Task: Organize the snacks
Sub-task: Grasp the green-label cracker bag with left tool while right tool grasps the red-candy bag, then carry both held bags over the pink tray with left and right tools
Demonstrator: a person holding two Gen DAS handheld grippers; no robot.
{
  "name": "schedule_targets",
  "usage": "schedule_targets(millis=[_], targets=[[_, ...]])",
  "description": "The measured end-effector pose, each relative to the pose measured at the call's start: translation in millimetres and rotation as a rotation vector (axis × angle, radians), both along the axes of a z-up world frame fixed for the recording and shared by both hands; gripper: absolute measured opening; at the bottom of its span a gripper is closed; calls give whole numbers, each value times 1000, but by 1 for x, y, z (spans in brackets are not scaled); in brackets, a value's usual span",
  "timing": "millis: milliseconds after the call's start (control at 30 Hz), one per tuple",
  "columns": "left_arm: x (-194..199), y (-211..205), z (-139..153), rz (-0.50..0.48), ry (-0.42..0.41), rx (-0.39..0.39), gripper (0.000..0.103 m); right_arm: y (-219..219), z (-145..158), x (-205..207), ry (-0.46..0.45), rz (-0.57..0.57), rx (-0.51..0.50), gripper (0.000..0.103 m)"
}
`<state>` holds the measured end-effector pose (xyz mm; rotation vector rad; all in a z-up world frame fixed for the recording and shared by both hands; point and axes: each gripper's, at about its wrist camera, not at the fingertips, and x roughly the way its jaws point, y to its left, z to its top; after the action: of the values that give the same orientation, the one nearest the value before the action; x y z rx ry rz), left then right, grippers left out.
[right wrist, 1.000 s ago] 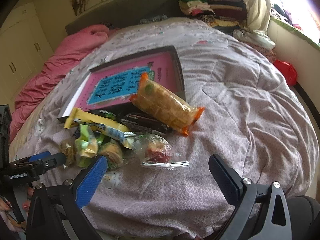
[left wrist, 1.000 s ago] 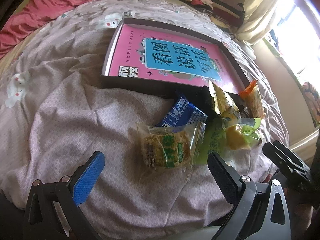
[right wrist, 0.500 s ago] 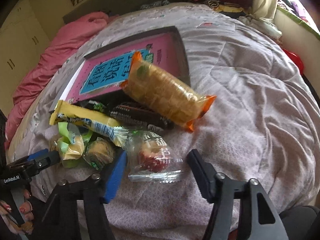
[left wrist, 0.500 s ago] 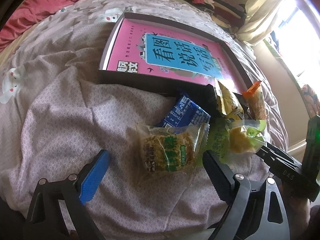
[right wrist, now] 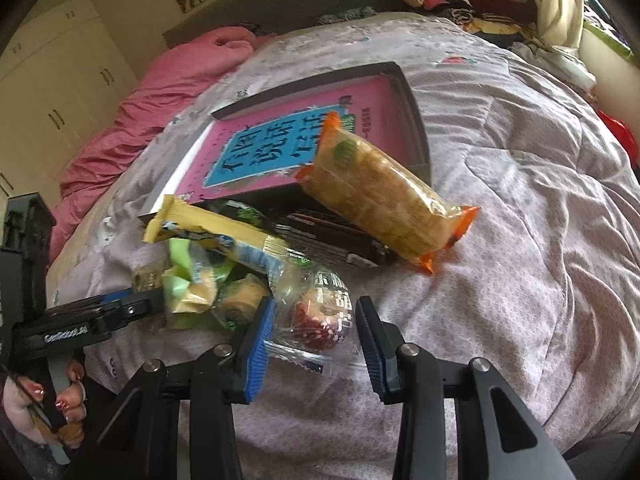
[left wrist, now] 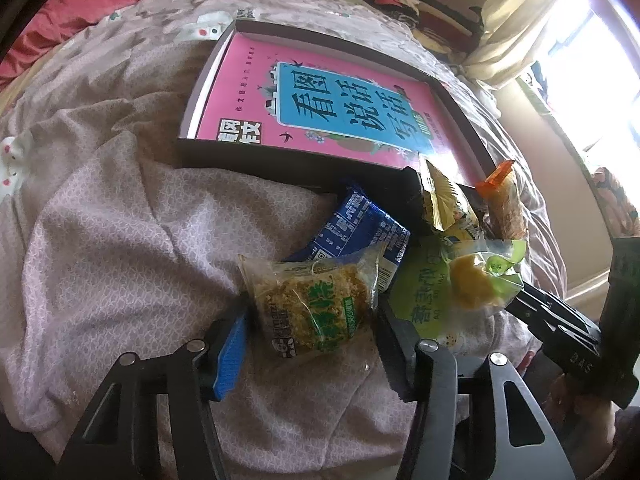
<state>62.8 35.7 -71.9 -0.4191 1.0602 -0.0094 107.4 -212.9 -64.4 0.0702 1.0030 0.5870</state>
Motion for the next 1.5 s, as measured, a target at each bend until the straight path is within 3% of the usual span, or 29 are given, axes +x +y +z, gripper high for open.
schedule_targets(millis=[333, 667, 867, 1500], targets=[[-11, 5, 7, -5, -11, -4, 57, -9, 16, -13, -61, -10, 36, 39], [-23, 10, 42, 5, -125, 59, 57, -18, 38, -20, -151, -29, 101, 38], [-25, 16, 50, 24, -147, 69, 57, -20, 44, -18, -179, -39, 119, 38], [2, 29, 62, 83, -170, 116, 57, -20, 66, 10, -273, -57, 189, 38]])
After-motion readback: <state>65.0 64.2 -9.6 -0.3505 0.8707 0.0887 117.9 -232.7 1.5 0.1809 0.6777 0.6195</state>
